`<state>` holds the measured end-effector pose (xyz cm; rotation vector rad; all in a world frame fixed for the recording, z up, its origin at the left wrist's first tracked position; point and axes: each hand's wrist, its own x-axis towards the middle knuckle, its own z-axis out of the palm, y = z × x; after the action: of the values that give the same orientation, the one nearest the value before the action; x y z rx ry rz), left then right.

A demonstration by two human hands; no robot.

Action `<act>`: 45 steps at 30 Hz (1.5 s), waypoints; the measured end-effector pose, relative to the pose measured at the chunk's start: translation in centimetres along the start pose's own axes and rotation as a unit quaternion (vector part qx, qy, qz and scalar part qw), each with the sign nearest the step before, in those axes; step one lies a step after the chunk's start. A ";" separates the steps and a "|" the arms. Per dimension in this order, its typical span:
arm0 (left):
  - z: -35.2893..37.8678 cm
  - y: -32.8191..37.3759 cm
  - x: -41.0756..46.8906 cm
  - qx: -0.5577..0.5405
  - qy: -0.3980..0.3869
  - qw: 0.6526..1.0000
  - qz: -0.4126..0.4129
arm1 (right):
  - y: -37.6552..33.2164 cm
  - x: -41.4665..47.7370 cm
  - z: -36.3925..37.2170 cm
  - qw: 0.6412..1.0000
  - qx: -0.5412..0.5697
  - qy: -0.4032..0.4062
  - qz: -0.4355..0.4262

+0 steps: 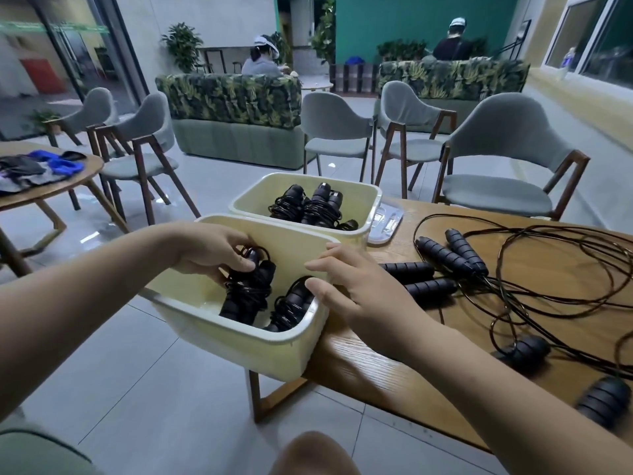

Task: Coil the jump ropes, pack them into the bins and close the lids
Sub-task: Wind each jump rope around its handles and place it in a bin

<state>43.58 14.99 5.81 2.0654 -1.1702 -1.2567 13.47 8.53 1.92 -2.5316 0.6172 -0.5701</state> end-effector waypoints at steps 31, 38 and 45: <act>1.4 0.3 -1.3 0.333 0.130 0.933 -0.033 | 0.8 -1.2 -0.1 0.999 0.035 0.028 -0.001; 3.9 4.8 -2.9 0.291 0.181 0.937 0.064 | 2.3 -2.5 -1.3 0.999 0.024 0.035 -0.002; 10.9 11.4 -3.3 0.204 0.188 0.940 0.197 | 4.4 -6.0 -5.0 0.998 0.027 0.039 0.042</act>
<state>28.36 12.21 10.42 2.0722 -1.6425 -0.4313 4.76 6.42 1.98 -2.4300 0.7225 -0.6504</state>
